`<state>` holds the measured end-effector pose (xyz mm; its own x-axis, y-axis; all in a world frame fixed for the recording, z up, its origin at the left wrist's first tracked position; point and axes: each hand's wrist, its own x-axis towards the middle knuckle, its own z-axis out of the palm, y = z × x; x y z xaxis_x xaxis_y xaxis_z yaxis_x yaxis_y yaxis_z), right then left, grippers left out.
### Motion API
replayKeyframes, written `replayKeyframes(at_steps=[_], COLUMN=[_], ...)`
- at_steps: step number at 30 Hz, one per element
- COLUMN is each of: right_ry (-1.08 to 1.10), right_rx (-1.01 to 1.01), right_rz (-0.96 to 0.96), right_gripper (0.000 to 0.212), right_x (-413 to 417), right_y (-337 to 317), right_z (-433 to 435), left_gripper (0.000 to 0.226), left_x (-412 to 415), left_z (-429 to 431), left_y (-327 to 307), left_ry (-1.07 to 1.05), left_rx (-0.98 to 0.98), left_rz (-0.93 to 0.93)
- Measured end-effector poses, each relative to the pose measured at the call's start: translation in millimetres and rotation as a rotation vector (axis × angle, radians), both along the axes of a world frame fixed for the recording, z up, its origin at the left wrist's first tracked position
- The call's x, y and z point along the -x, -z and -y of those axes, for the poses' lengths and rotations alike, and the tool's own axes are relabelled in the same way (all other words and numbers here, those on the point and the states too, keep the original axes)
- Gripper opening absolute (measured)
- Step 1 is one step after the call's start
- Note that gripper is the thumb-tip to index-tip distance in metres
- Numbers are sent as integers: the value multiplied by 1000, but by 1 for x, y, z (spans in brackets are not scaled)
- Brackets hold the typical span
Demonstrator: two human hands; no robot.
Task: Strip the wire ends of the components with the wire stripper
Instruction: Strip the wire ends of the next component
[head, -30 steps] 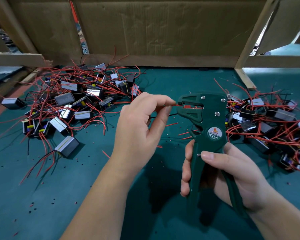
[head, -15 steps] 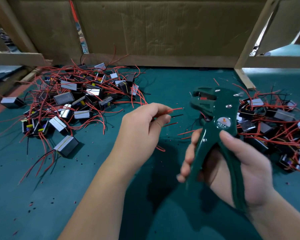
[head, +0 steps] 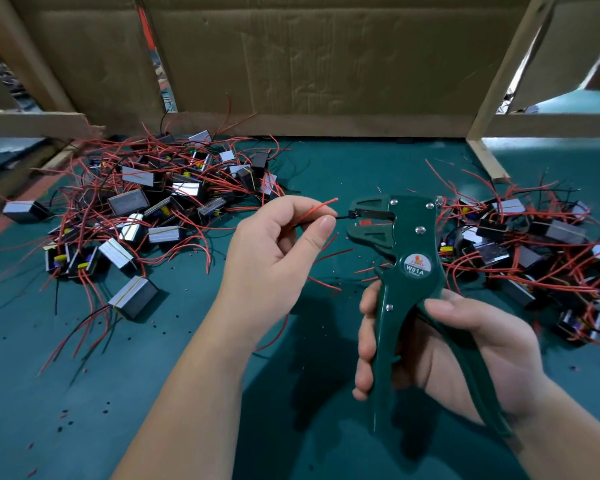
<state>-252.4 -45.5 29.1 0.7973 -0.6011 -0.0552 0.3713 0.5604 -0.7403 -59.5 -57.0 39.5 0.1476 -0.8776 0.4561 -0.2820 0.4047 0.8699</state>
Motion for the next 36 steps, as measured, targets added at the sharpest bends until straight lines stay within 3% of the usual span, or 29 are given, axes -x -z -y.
replayKeyframes(at_steps=[2,4,5,6,8,10,27,30,36], right_ry=[0,-52,-21,26,3,24,187,252,309], right_rx=[0,-128,-241,-219,-99,62,58,64,173], right_rz=[4,138,160,120,50,-85,-146,-159,-163], right_gripper=[42,29,39,49,25,40,55,56,57], right_x=[-1,-5,-5,-6,-10,-3,-9,-10,-12], right_y=[0,-4,-6,-13,-4,0,2,2,7], right_z=[3,5,6,4,1,-1,-10,-10,-8], left_gripper=[5,5,6,7,10,13,16,28,25], left_x=[1,1,0,0,1,2,8,11,7], left_z=[0,0,0,1,1,1,-4,-6,3], left_y=[0,1,1,2,2,2,2,3,6], left_ry=[-16,-19,-16,-14,-13,-2,-12,4,32], left_rx=[16,26,30,37,58,62,-22,-89,-125], left_rz=[32,55,62,72,94,82,39,2,-227])
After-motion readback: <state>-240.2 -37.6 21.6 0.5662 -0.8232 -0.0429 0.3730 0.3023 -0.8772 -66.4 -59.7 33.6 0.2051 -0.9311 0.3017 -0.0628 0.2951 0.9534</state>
